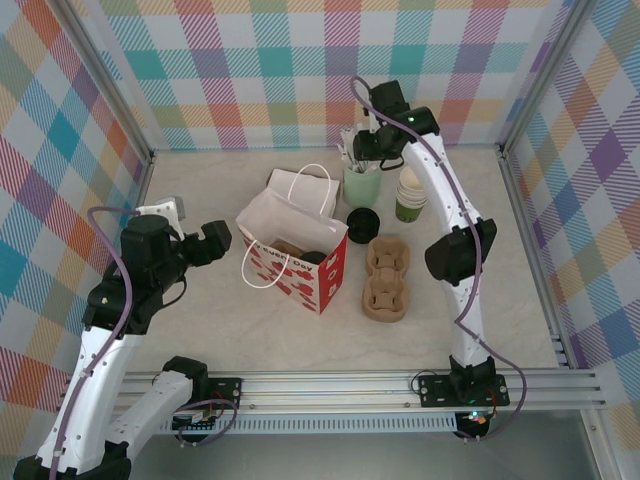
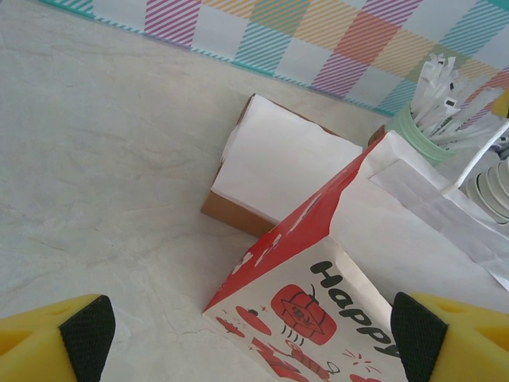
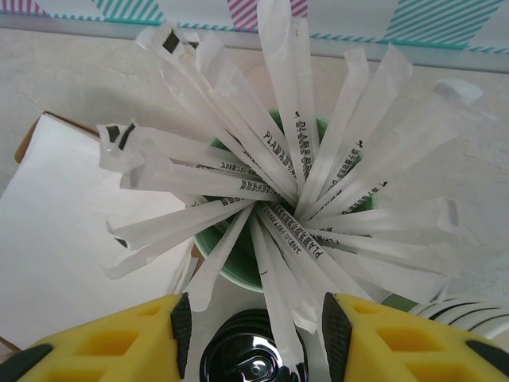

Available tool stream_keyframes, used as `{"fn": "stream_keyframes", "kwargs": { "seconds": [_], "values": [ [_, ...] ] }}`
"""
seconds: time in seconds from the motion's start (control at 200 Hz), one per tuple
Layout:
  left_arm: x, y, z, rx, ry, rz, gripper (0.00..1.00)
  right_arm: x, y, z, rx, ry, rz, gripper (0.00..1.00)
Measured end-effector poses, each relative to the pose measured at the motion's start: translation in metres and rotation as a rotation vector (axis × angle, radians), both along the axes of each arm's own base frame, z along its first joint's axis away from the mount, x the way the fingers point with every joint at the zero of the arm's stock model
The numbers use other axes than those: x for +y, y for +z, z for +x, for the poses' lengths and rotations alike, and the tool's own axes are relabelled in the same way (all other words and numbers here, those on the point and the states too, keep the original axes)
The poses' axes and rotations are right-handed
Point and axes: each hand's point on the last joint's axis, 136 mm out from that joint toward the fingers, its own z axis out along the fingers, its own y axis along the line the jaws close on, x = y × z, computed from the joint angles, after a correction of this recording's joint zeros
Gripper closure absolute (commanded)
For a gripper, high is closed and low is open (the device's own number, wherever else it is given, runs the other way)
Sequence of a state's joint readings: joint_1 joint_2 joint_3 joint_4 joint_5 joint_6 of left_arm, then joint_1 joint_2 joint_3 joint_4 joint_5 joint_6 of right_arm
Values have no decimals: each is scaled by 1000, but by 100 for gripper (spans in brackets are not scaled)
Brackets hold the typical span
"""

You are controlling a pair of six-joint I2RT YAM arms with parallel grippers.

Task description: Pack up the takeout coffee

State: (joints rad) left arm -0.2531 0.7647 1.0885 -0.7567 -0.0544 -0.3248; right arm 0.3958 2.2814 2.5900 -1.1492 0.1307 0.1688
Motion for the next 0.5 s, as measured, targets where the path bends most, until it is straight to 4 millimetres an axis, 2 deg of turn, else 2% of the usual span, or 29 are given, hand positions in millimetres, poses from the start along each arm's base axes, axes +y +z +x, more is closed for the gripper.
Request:
{"fn": "stream_keyframes", "kwargs": {
  "seconds": [0.22,0.5],
  "values": [
    [0,0,0,0,0,0,8,1,-26,3,55,0,-23,53],
    [0,-3,0,9,0,2,8,-1,-43,-2,102,-1,-42,58]
  ]
}}
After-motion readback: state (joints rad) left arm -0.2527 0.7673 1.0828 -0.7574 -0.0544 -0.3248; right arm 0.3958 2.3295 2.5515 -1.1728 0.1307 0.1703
